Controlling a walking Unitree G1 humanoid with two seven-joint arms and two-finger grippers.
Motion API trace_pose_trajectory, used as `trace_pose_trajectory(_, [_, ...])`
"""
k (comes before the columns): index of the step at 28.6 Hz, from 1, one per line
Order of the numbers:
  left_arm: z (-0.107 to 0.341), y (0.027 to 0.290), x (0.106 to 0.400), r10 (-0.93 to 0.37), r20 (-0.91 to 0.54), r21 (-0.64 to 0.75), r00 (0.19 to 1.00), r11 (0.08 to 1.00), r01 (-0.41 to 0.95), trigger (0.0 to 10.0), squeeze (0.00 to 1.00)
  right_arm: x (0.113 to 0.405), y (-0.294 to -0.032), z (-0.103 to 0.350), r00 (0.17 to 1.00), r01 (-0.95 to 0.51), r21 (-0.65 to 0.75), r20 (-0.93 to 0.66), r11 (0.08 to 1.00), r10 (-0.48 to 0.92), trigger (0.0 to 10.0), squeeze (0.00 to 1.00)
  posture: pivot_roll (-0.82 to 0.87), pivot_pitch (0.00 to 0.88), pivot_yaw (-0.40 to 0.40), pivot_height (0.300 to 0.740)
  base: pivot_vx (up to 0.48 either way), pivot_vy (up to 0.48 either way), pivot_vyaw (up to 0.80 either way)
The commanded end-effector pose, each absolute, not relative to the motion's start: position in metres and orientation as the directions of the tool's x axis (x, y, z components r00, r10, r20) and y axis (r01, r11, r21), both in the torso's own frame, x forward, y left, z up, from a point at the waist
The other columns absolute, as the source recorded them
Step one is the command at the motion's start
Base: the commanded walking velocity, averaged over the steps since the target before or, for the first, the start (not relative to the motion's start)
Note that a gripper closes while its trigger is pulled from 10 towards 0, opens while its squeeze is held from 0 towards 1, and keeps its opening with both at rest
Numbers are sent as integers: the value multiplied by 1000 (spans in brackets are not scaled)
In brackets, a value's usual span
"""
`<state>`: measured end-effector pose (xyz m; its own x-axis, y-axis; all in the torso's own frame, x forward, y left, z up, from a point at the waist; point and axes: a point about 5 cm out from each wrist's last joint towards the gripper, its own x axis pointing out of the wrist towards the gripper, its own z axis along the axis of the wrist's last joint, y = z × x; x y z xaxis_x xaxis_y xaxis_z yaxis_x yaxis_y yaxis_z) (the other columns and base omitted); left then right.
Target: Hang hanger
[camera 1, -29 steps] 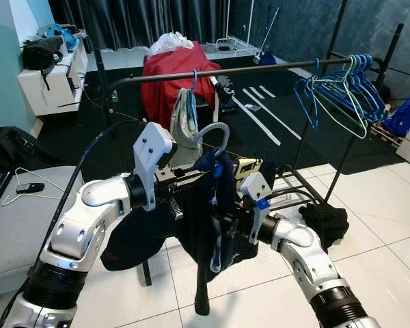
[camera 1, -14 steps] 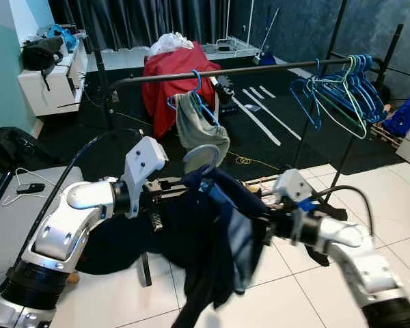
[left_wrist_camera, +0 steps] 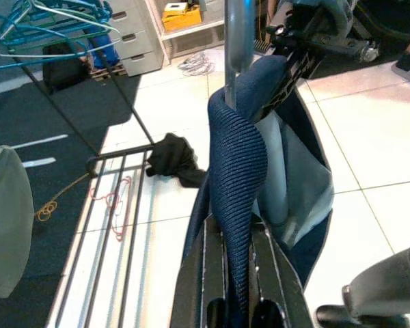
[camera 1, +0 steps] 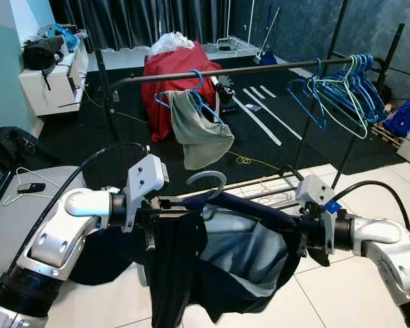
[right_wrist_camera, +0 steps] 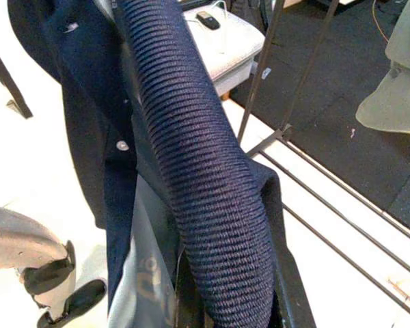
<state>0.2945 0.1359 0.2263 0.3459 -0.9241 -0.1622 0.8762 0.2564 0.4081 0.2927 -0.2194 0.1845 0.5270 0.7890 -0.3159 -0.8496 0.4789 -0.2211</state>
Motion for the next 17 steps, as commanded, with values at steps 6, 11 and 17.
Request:
trace_pose_trajectory(6, [230, 134, 279, -959, -164, 358, 233, 163, 920, 0, 0, 297, -223, 188, 529, -849, -237, -344, 473, 776, 0, 0, -97, 47, 7, 740, 0, 0, 0])
trace_pose_trajectory(11, [229, 124, 269, -974, -167, 334, 150, 87, 938, 0, 0, 299, -215, 191, 506, -862, -234, -328, 450, 798, 0, 0, -97, 52, 9, 740, 0, 0, 0])
trace_pose_trajectory(17, [222, 121, 270, -968, -208, 349, 144, 64, 935, 0, 0, 298, -210, 196, 480, -876, -220, -309, 429, 821, 0, 0, -100, 53, 12, 740, 0, 0, 0])
